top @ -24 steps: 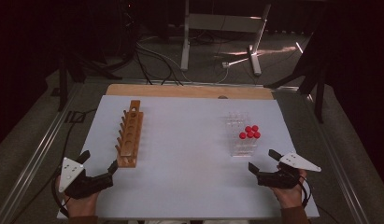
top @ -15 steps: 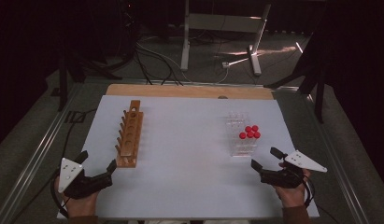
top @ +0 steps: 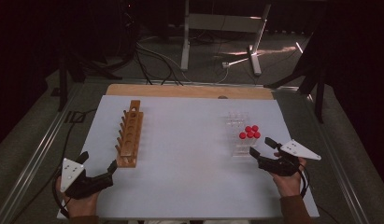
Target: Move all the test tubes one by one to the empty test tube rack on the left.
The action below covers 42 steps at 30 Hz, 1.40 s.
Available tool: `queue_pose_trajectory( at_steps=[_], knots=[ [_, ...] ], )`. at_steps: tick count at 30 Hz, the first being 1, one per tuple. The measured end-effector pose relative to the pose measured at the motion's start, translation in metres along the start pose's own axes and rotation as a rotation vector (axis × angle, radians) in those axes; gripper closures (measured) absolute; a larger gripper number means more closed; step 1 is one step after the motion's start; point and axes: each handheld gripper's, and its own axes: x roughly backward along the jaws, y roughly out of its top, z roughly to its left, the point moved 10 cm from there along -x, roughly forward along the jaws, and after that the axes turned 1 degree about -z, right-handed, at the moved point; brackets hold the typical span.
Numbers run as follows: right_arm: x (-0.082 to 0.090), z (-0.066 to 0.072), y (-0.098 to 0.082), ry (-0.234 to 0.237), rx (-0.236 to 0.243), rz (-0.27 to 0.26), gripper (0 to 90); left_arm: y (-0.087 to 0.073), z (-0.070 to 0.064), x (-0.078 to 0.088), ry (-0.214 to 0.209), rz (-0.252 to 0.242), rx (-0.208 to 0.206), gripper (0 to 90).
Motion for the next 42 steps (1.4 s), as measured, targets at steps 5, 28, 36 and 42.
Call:
queue_pose_trajectory(
  at_steps=[5, 28, 36, 42],
  knots=[
    [-0.010, -0.014, -0.005, -0.026, 0.003, 0.017, 37.8, -0.001, 0.001, 0.000, 0.001, 0.001, 0.002, 0.6],
    [-0.036, -0.024, -0.018, -0.079, 0.048, 0.049, 73.3, -0.002, 0.001, -0.001, 0.008, 0.006, -0.001, 0.6],
    [-0.032, -0.023, -0.009, -0.093, 0.062, 0.018, 74.4, -0.002, 0.001, -0.001, 0.008, 0.008, -0.004, 0.6],
    [-0.025, -0.021, 0.008, -0.101, 0.072, -0.023, 74.5, -0.002, 0.000, -0.001, 0.004, 0.011, -0.006, 0.6]
  ],
)
